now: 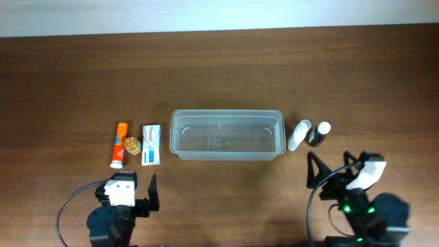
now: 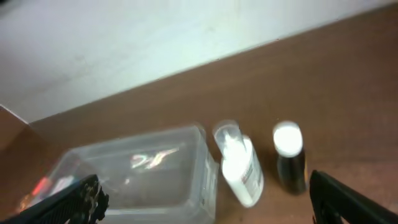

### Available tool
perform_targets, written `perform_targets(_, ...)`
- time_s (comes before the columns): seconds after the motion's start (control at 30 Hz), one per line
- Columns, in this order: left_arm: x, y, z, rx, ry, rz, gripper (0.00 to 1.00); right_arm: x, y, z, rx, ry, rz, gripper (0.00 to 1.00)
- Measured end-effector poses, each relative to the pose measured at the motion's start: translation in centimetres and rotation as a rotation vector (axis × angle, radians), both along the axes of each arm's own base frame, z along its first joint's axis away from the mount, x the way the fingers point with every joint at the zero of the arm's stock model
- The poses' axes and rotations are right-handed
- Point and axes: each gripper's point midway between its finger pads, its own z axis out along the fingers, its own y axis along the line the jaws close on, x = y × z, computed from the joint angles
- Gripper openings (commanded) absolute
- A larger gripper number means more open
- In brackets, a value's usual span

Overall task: Pack container
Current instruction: 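Reach the right gripper to the white bottle and grasp it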

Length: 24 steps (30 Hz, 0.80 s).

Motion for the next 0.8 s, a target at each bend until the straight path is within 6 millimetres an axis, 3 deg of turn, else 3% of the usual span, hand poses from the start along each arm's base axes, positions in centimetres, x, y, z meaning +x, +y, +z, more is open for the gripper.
perform_targets(0.17,0.0,0.0,0.0,0.0,-0.001,0.0,1.0,0.9,-0.2,5.6,-0.017,0.189,0.01,0.98)
perform_targets(0.27,0.0,0.0,0.0,0.0,-0.001,0.0,1.0,2.8,-0.4,8.7,-0.019,0.264,0.019,0.98)
perform_targets(0.4,0.0,0.0,0.0,0.0,-0.002,0.0,0.99,5.4,-0.6,10.3,-0.023,0.327,0.03,0.99)
perform_targets(0.53,0.0,0.0,0.0,0.0,-0.002,0.0,1.0,8.0,-0.9,8.0,-0.016,0.455,0.042,0.96)
perform_targets(0.8,0.0,0.0,0.0,0.0,-0.002,0.0,1.0,10.6,0.0,-2.5,-0.091,0.862,0.01,0.84)
